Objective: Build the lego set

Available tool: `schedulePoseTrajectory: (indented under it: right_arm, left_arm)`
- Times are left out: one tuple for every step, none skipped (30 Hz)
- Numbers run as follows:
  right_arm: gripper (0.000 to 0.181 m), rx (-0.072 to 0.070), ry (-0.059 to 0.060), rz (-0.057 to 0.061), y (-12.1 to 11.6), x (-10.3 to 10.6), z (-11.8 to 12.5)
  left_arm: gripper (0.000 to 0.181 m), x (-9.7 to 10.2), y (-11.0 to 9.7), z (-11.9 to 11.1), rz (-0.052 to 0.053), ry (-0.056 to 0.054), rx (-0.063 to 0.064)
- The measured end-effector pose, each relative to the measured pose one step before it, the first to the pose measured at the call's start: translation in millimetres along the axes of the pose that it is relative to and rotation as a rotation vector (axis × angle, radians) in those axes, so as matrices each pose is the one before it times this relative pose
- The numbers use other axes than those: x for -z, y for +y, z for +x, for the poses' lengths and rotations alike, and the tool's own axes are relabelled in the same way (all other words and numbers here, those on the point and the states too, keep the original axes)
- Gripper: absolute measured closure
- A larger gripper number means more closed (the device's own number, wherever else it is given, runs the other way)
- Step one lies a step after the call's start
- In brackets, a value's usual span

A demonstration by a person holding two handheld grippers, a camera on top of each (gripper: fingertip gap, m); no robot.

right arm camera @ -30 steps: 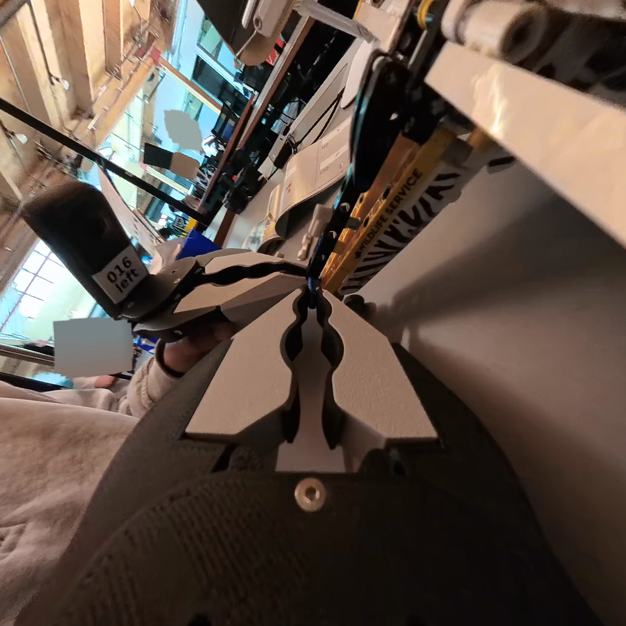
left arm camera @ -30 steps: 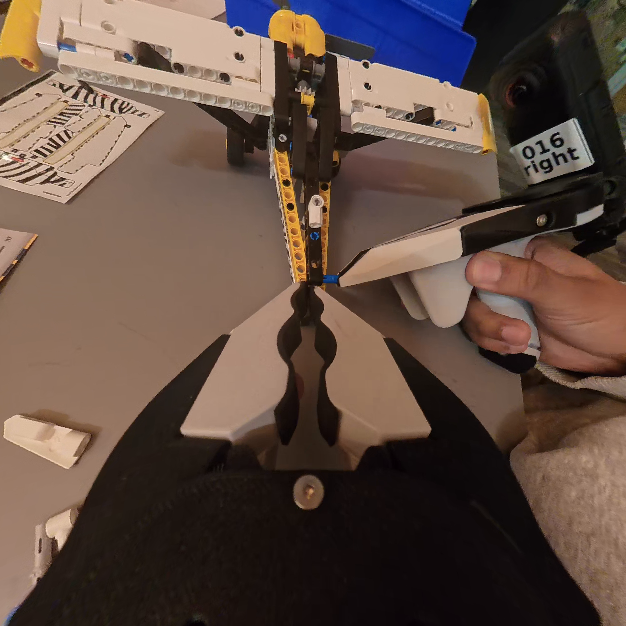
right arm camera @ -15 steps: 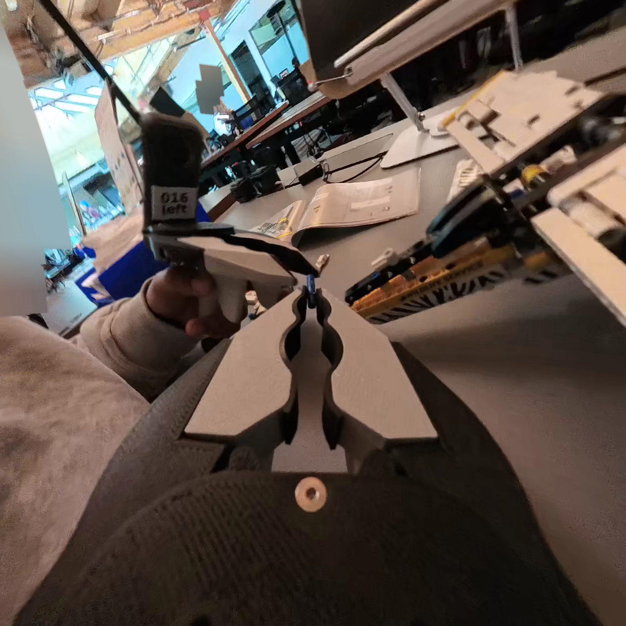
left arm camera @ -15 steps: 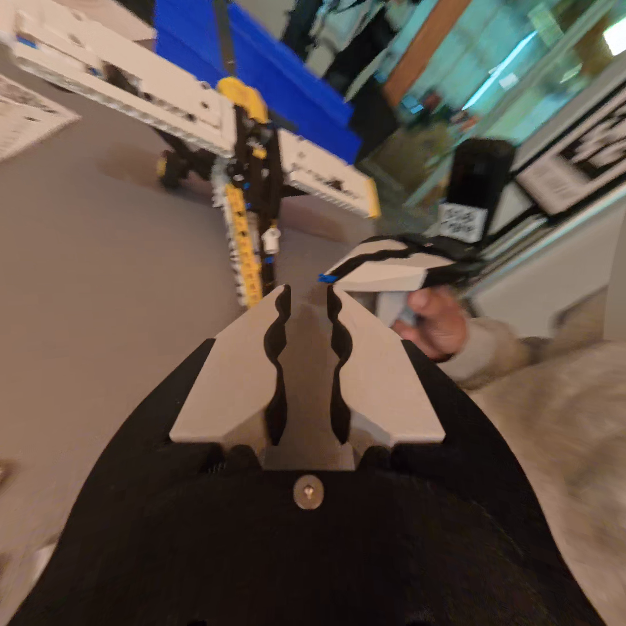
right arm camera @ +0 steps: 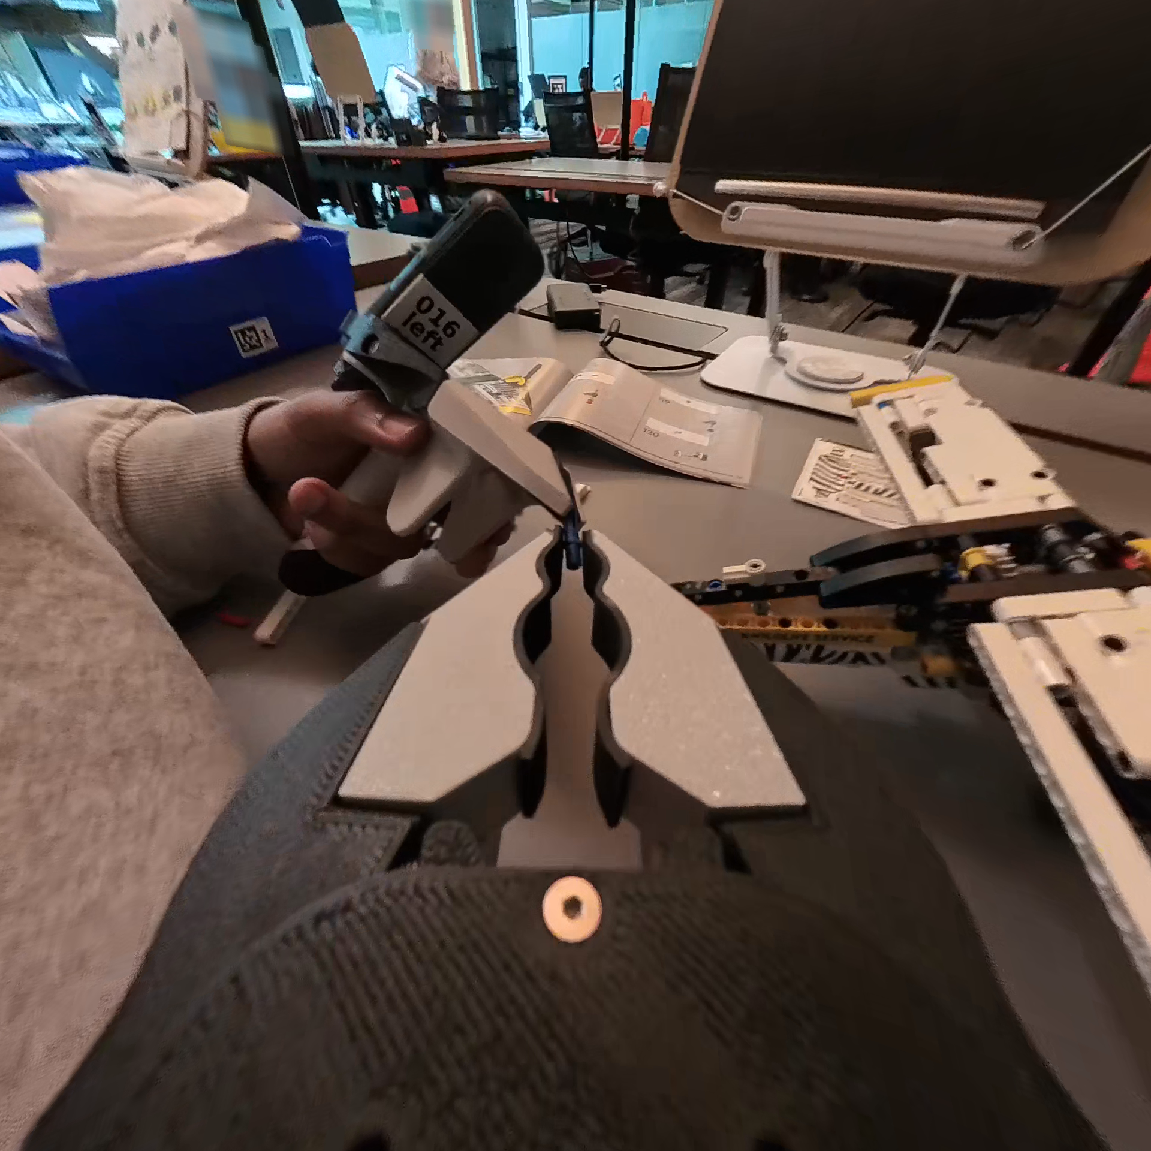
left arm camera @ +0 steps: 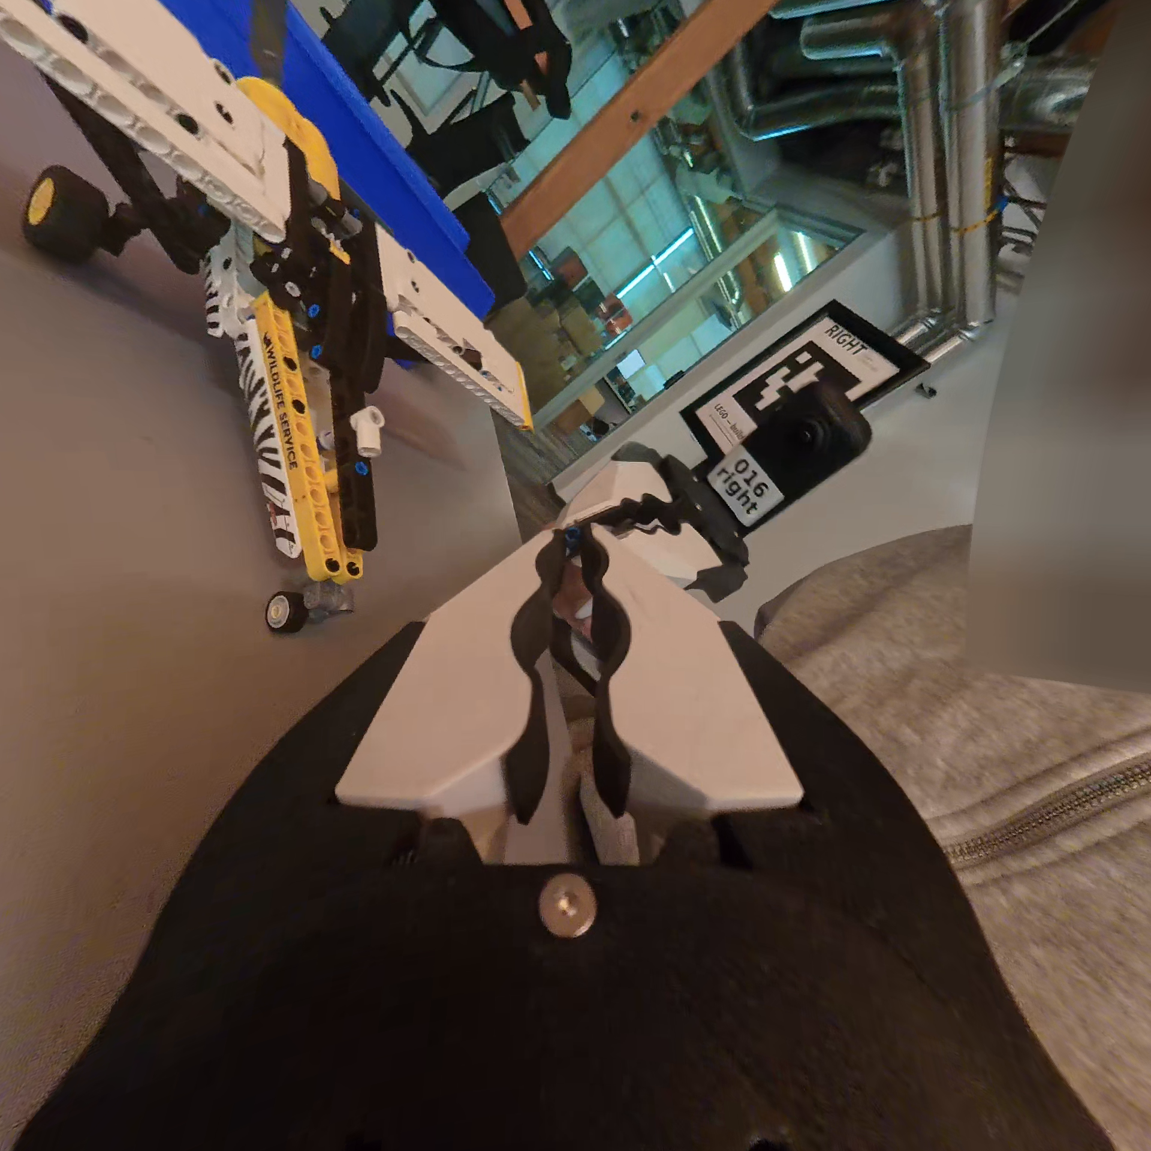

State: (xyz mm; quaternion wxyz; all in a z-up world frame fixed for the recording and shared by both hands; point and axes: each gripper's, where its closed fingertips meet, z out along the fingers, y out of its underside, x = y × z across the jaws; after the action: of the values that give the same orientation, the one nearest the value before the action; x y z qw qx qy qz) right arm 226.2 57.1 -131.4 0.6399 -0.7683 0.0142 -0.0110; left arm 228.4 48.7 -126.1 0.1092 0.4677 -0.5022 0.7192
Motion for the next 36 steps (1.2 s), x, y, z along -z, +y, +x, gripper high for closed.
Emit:
schedulePoseTrajectory:
  right_arm:
    - [0.174, 0.0382, 0.021, -0.0025, -0.17, 0.76, 1.43]
    - [0.168, 0.0475, 0.0261, -0.0087, 0.54, 0.76, 1.81]
    - [0.162, 0.0568, 0.0305, -0.015, 1.2, 0.44, 1.73]
    - [0.158, 0.0674, 0.0381, -0.0219, 1.67, 0.42, 2.08]
    - [0.157, 0.0818, 0.0405, -0.0223, 1.29, 0.18, 1.17]
    - [0.156, 0.0908, 0.0444, -0.0252, 1.5, -0.38, 0.9]
    - [0.159, 0.0855, 0.045, -0.0223, 0.98, -0.97, 0.6]
    - [0.163, 0.0697, 0.0189, -0.0163, 0.54, -1.42, -2.49]
    - [0.167, 0.0391, -0.0035, -0.0166, 1.0, -1.9, -4.61]
    - [0.169, 0.0075, -0.0065, -0.0121, 0.77, -1.83, -3.38]
    - [0.174, -0.0132, -0.008, -0.0026, 0.34, -1.35, -2.05]
    - [0.175, -0.0225, -0.0047, -0.0003, 0.6, -0.98, 0.09]
    - [0.176, -0.025, -0.0113, 0.0017, 0.52, -0.36, 0.11]
    - [0.178, -0.0256, -0.012, 0.0039, -0.03, -0.03, 0.47]
    - [0.181, -0.0247, -0.0151, 0.0024, 0.28, 0.29, -0.04]
    - [0.181, -0.0265, -0.0114, -0.0029, 1.31, -0.1, 0.25]
    - [0.181, -0.0227, 0.0027, -0.0165, 3.69, -0.11, 2.63]
    - [0.181, -0.0117, 0.0083, -0.025, 5.75, 0.6, 4.18]
    - [0.181, -0.0131, 0.0127, -0.0297, 7.37, 1.98, 5.9]
    - [0.181, -0.0242, 0.0121, -0.0276, 7.49, 3.44, 6.98]
    - [0.181, -0.039, 0.0031, -0.0201, 6.71, 4.67, 6.39]
    - [0.181, -0.0542, -0.0058, -0.0163, 6.27, 5.34, 5.28]
    - [0.178, -0.0642, -0.0095, -0.0135, 5.81, 5.79, 4.39]
    - [0.173, -0.066, -0.0105, -0.0112, 5.36, 5.96, 3.63]
    - [0.168, -0.0625, -0.009, -0.0118, 5.38, 6.04, 3.07]
    - [0.163, -0.055, -0.0089, -0.0148, 5.78, 5.5, 1.93]
    - [0.157, -0.0455, -0.0077, -0.0207, 6.66, 3.96, 0.61]
    - [0.153, -0.0363, -0.0037, -0.0265, 7.8, 2.04, -0.29]
    - [0.151, -0.0298, -0.0078, -0.028, 7.87, -0.23, -2.04]
    - [0.149, -0.0291, -0.0143, -0.0211, 6.16, -2.33, -4.17]
    - [0.149, -0.0274, -0.0236, -0.0041, 2.56, -3.86, -6.69]
    - [0.149, -0.0237, -0.0292, 0.0025, 0.34, -5.47, -8.1]
    - [0.149, -0.0161, -0.0314, -0.005, -0.11, -6.74, -8.44]
    - [0.149, -0.0076, -0.0281, -0.0119, -0.1, -7.53, -7.69]
    - [0.149, 0.0045, -0.0305, -0.0176, 0.13, -7.29, -7.21]
    - [0.149, 0.0151, -0.025, -0.0153, -0.38, -6.53, -5.52]
  left_arm:
    - [0.179, -0.46, -0.22, -1.26, 0.0041, -0.0003, 0.0153]
    - [0.179, -0.35, -0.58, -0.69, 0.0071, 0.0045, 0.0232]
    - [0.179, -0.37, -0.74, -2.33, 0.0095, -0.0018, 0.0275]
    - [0.179, -0.36, 0.52, -2.31, 0.0037, -0.0008, 0.021]
    - [0.179, -0.5, 1.35, -2.32, -0.0024, -0.0032, 0.0141]
    - [0.179, -0.47, 1.04, -2.14, -0.0015, -0.0069, 0.005]
    - [0.178, -0.74, 1.35, -1.0, -0.0055, -0.0047, -0.0038]
    - [0.181, -0.52, 1.28, 0.6, -0.0057, 0.0025, -0.0118]
    - [0.181, -0.27, -1.14, -0.01, 0.0092, -0.0039, -0.0043]
    - [0.181, -0.38, 0.61, 1.28, -0.0047, 0.0058, -0.0008]
    - [0.181, -0.43, 1.35, 0.71, -0.0094, 0.0008, -0.0062]
    - [0.181, 0.41, -0.43, -1.15, 0.0031, -0.0141, -0.0131]
    - [0.181, 0.33, 0.2, -0.19, -0.0024, -0.0067, -0.0125]
    - [0.181, -0.05, 0.51, 0.44, -0.0047, -0.002, -0.0107]
    - [0.181, 0.05, -0.37, -0.2, 0.0015, -0.006, -0.0086]
    - [0.181, 0.13, -0.38, -0.41, 0.0015, -0.0071, -0.0078]
    - [0.181, 0.52, -0.18, -1.69, -0.001, -0.0135, -0.0101]
    - [0.181, 1.46, -1.16, -3.12, 0.003, -0.0223, -0.0141]
    - [0.181, 2.2, -1.77, -3.52, 0.0043, -0.0256, -0.0173]
    - [0.181, 2.33, -1.71, -3.25, 0.0037, -0.0238, -0.0178]
    - [0.181, 2.08, -1.58, -2.93, 0.0033, -0.0209, -0.0155]
    - [0.181, 1.53, -1.06, -2.66, 0.0027, -0.0174, -0.0123]
    - [0.181, 0.67, -0.44, -1.99, 0.0011, -0.0123, -0.0092]
    - [0.181, 0.11, 0.2, -1.34, -0.0006, -0.0067, -0.0054]
    - [0.181, -0.45, 0.74, -0.58, -0.0023, -0.0024, -0.0022]
    - [0.181, -0.69, 1.19, 0.02, -0.0041, 0.0009, -0.0013]
    - [0.181, -0.78, 1.12, 0.17, -0.0038, 0.0014, -0.002]
    - [0.181, -0.83, 0.86, 0.21, -0.003, 0.0006, -0.0019]
    - [0.181, -0.67, 0.82, 0.33, -0.0031, 0.001, -0.0019]
    - [0.181, -0.69, 0.7, 0.28, -0.0028, 0.0004, -0.0026]
    - [0.181, -0.52, 0.68, 0.16, -0.003, -0.0006, -0.0033]
    - [0.181, -0.49, 0.55, -0.02, -0.0024, -0.0017, -0.0028]
    - [0.181, -0.18, -0.03, -0.2, 0.0005, -0.0022, -0.0035]
    - [0.181, 0.09, -0.46, -0.1, 0.003, -0.0022, -0.0039]
    - [0.181, 0.36, -0.67, 0.04, 0.0034, -0.0011, -0.0035]
    - [0.181, 0.7, -0.99, -0.17, 0.0048, -0.0028, -0.0026]
